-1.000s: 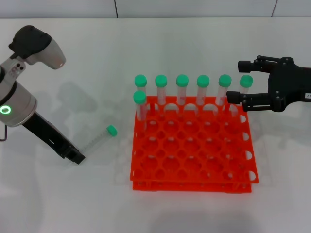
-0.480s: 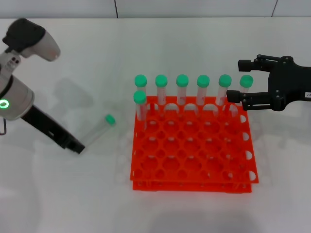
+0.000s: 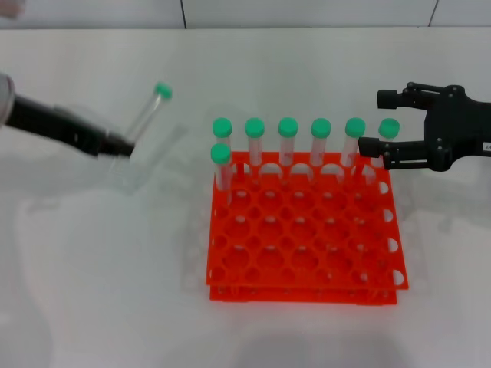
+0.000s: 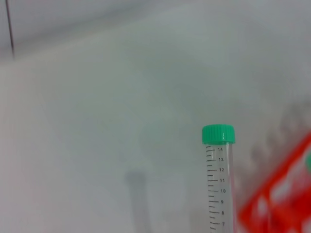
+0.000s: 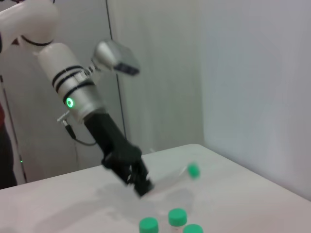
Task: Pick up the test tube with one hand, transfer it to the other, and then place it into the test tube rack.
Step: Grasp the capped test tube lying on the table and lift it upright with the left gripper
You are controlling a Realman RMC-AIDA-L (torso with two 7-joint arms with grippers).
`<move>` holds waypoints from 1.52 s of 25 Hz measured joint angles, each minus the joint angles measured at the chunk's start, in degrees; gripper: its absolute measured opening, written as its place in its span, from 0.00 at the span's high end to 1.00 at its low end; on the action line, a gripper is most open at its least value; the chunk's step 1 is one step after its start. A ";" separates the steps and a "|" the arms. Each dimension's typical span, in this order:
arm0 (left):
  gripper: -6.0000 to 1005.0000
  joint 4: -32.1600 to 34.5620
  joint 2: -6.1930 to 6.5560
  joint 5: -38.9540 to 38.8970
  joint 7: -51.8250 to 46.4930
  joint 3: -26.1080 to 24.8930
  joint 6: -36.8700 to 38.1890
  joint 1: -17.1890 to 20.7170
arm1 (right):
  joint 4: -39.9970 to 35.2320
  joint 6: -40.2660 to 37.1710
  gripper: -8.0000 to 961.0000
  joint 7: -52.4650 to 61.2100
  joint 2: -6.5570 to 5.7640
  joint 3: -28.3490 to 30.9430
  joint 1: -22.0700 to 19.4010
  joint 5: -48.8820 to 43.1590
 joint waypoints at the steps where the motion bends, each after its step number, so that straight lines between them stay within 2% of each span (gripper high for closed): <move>1: 0.80 0.88 0.17 -3.16 0.83 -0.13 -0.58 0.82 | 0.05 0.15 0.11 0.00 0.00 0.00 -0.06 0.10; 5: 0.80 1.85 0.73 -14.26 4.28 -0.56 -3.32 2.78 | 0.20 0.80 0.11 0.00 0.00 0.00 -0.23 0.21; 7: 0.80 1.48 0.61 -19.22 7.11 -0.97 -4.41 3.26 | 0.22 0.92 0.11 0.00 0.00 0.00 -0.26 0.23; 13: 0.80 -2.43 -0.81 -32.30 17.21 -0.54 -6.26 3.15 | 0.25 1.00 0.11 0.00 0.00 0.42 -0.28 0.33; 14: 0.80 -4.52 -1.41 -34.80 19.74 -0.46 -6.26 2.24 | 0.26 1.00 0.11 0.00 0.00 0.48 -0.28 0.37; 23: 0.80 -10.40 -3.46 -35.88 24.48 0.01 -5.15 -2.00 | -0.39 0.59 0.11 0.00 -0.06 1.27 -0.39 0.93; 28: 0.80 -11.64 -3.77 -35.96 25.17 3.42 -3.98 -2.86 | -0.48 0.43 0.11 0.00 -0.09 2.11 -0.35 0.93; 29: 0.80 -11.81 -3.98 -36.03 25.46 5.93 -3.63 -2.81 | -0.49 0.41 0.11 0.00 -0.11 2.29 -0.37 0.93; 38: 0.80 -13.46 -4.00 -36.03 28.60 6.97 -3.10 -1.76 | -0.77 -1.87 0.11 0.00 -0.26 6.39 -1.02 0.92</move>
